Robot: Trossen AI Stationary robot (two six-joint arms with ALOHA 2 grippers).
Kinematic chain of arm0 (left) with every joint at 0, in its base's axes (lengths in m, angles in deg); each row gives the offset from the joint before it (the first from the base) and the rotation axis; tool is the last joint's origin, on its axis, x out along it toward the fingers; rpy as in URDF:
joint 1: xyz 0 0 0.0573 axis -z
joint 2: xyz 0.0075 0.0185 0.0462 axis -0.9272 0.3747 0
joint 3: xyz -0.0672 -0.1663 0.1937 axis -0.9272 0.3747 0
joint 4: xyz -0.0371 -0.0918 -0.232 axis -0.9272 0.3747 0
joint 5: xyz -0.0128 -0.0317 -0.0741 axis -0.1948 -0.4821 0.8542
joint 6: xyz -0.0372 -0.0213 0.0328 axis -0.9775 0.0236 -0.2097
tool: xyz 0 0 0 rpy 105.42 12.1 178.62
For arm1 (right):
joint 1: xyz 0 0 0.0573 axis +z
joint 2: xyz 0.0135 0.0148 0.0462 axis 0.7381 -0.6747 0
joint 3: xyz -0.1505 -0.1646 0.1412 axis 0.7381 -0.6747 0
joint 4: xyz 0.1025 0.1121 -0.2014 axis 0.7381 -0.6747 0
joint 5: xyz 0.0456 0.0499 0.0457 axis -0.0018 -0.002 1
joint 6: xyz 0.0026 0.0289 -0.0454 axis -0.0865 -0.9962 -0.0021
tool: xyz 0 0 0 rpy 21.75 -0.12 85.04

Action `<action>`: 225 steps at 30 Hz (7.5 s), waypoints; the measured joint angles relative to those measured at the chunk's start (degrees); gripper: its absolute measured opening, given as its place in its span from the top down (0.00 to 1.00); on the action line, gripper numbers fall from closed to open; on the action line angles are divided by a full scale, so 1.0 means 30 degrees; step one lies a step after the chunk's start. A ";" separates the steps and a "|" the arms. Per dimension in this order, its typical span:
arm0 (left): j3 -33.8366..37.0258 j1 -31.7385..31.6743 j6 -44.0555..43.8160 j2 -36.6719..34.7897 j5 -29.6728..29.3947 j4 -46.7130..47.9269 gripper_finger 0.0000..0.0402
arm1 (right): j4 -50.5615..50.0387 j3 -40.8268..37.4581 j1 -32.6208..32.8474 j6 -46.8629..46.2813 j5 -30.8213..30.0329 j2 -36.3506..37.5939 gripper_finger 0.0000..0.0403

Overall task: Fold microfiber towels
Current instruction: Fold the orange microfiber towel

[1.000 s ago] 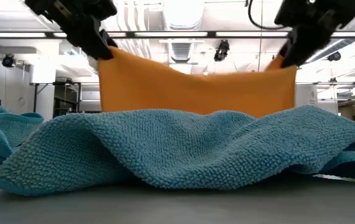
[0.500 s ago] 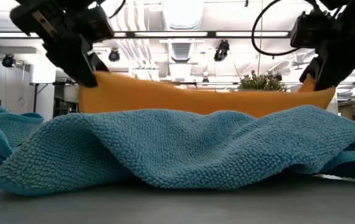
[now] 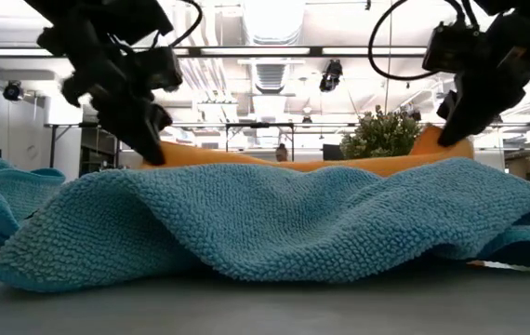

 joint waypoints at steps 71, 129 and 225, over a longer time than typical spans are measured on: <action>-0.2250 -0.2879 0.1374 0.4096 -0.5886 -0.0764 0.61 | -0.1724 0.1595 -0.2885 0.0630 -0.6563 -0.5805 0.69; -0.0189 -0.1402 -0.2458 0.6076 -0.3542 -0.5973 0.61 | 1.1445 -0.2536 -0.1674 -0.2291 0.0429 -0.7444 0.97; -0.0138 -0.1411 -0.2429 0.6135 -0.4321 -0.6024 0.61 | 0.8260 -0.0893 0.0553 -0.1561 0.1958 -0.6746 0.72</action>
